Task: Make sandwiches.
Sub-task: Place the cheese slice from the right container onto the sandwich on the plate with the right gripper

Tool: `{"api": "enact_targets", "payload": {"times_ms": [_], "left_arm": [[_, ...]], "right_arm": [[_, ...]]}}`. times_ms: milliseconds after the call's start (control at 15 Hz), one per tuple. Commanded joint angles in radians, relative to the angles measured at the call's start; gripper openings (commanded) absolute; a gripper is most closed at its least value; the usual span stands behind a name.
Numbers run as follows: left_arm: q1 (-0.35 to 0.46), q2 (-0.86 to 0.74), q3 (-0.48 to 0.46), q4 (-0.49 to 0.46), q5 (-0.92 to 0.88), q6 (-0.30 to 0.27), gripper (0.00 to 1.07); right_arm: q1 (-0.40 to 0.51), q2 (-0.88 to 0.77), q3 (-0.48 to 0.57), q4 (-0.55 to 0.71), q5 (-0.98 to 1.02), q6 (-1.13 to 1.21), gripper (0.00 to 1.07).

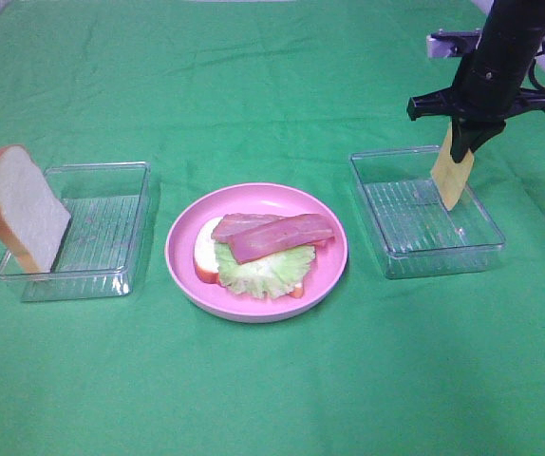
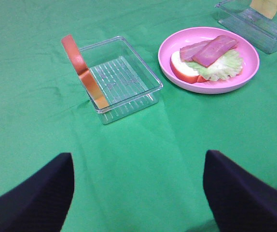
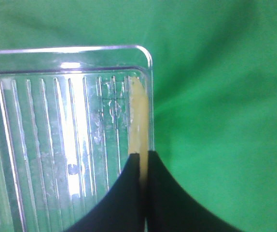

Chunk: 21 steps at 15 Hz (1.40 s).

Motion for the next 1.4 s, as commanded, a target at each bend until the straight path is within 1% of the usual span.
{"api": "enact_targets", "payload": {"times_ms": [67, 333, 600, 733, 800, 933, 1067, 1200, 1267, 1400], "left_arm": [[-0.005, -0.021, 0.001, 0.006, -0.004, 0.0, 0.71], [-0.005, -0.021, 0.001, 0.006, -0.004, 0.0, 0.71], [-0.005, -0.021, 0.001, 0.006, -0.004, 0.0, 0.71], [-0.005, -0.021, 0.001, 0.006, -0.004, 0.0, 0.71], [-0.005, -0.021, 0.001, 0.006, -0.004, 0.0, 0.71], [-0.005, -0.021, 0.001, 0.006, -0.004, 0.0, 0.71], [-0.005, -0.021, 0.001, 0.006, -0.004, 0.0, 0.71], [-0.005, -0.021, 0.001, 0.006, -0.004, 0.0, 0.71], [-0.005, -0.021, 0.001, 0.006, -0.004, 0.0, 0.71], [-0.005, -0.021, 0.001, 0.006, -0.004, 0.0, 0.71]], "right_arm": [[-0.001, -0.061, -0.004, 0.007, 0.016, 0.006, 0.0], [-0.001, -0.135, -0.003, 0.219, 0.092, -0.119, 0.0], [0.0, -0.204, -0.003, 0.273, 0.175, -0.158, 0.0], [0.005, -0.253, -0.001, 0.406, 0.184, -0.165, 0.0], [0.017, -0.257, -0.001, 0.451, 0.182, -0.172, 0.0], [0.078, -0.249, -0.001, 0.487, 0.18, -0.185, 0.0], [0.172, -0.236, -0.001, 0.495, 0.138, -0.188, 0.0], [0.238, -0.221, 0.006, 0.552, 0.099, -0.204, 0.0], [0.257, -0.216, 0.034, 0.623, 0.083, -0.238, 0.0], [0.255, -0.214, 0.157, 0.802, 0.024, -0.338, 0.0]]}}
